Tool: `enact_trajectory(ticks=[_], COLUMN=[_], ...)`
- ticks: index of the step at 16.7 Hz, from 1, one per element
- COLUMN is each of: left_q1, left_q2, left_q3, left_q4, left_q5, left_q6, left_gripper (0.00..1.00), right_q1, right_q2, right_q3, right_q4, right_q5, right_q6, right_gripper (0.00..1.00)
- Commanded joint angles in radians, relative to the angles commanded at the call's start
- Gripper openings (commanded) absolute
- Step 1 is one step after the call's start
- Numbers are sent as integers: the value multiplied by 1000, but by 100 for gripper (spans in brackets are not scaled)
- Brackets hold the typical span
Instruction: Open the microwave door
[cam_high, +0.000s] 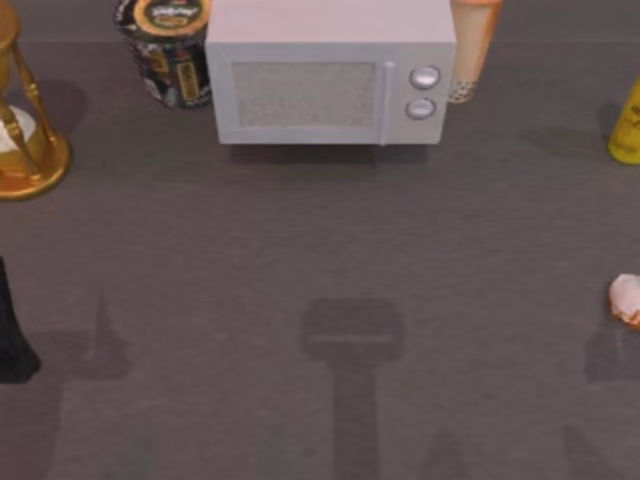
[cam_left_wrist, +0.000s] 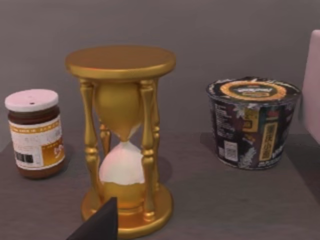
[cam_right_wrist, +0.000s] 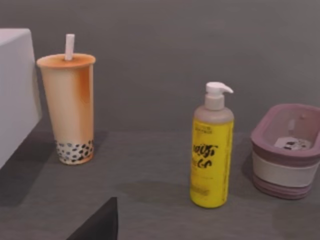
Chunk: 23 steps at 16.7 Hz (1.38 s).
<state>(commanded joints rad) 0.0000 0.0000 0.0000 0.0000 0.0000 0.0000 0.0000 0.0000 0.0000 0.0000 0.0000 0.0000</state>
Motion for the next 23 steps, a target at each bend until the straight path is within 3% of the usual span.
enact_trajectory(ticks=[4, 8, 23], left_q1=[-19, -120, -725], left_q2=[31, 220, 1683], left_q3=[30, 199, 1266], left_q4=[0, -9, -115], left_q5=[-13, -93, -643], left_q6=[-10, -62, -383], left_gripper=[100, 100, 100], right_q1=[0, 0, 0], right_q2=[0, 0, 0], right_q3=[0, 0, 0], right_q4=[0, 0, 0], right_q5=[0, 0, 0], right_q6=[0, 0, 0], right_gripper=[100, 100, 100])
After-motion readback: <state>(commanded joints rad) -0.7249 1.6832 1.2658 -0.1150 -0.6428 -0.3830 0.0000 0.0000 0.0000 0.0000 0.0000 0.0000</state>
